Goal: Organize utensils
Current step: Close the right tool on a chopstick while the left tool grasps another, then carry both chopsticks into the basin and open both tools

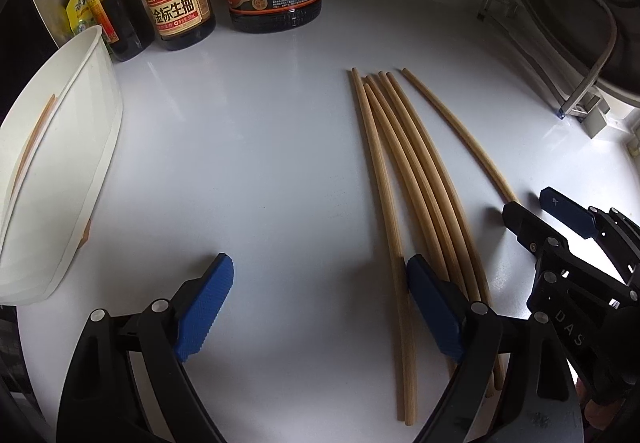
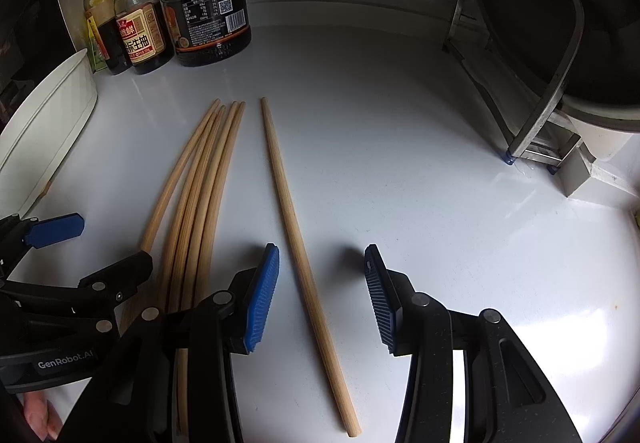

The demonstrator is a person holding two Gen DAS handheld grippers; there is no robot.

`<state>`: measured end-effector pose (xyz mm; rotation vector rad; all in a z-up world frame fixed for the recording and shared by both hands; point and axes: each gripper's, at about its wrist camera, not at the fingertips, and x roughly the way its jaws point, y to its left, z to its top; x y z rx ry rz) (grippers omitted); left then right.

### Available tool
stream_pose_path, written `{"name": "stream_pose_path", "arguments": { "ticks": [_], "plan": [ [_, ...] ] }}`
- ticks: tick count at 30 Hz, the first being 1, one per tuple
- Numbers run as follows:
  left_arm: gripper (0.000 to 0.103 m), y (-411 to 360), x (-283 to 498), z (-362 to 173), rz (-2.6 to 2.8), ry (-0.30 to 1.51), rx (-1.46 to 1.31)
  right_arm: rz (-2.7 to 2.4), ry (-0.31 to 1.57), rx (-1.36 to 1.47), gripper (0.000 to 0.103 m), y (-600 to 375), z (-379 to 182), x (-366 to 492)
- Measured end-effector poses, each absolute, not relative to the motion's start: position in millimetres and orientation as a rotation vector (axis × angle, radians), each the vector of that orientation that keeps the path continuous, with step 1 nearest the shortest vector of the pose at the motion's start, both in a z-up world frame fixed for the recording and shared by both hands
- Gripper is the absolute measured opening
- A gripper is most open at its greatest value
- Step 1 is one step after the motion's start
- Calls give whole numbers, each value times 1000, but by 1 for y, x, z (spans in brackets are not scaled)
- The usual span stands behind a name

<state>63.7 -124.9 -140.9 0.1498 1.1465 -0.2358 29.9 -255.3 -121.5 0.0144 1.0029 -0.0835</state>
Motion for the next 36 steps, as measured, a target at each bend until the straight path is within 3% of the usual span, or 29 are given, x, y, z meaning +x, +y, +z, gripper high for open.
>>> {"name": "stream_pose_path", "arguments": {
  "ticks": [3, 5, 9, 11, 13, 27, 36],
  "plan": [
    [80, -126, 66, -140, -250, 1139, 159, -85, 995, 15, 40, -254, -122, 31],
    [61, -129, 66, -136, -268, 1126, 169, -74, 993, 4, 32, -252, -121, 31],
    [36, -135, 63, -133, -295, 1116, 187, -48, 1005, -22, 9, -245, -119, 34],
    [17, -138, 61, -132, -309, 1116, 194, -38, 1010, -26, 8, -242, -119, 34],
    [7, -140, 60, -132, -323, 1120, 198, -30, 1014, -16, 6, -242, -117, 34],
    [7, -115, 63, -88, -409, 1091, 89, -43, 985, 125, 6, -244, -71, 30],
    [7, -10, 88, -11, -280, 977, -5, 104, 862, 92, 6, -161, -14, 55]
  ]
}}
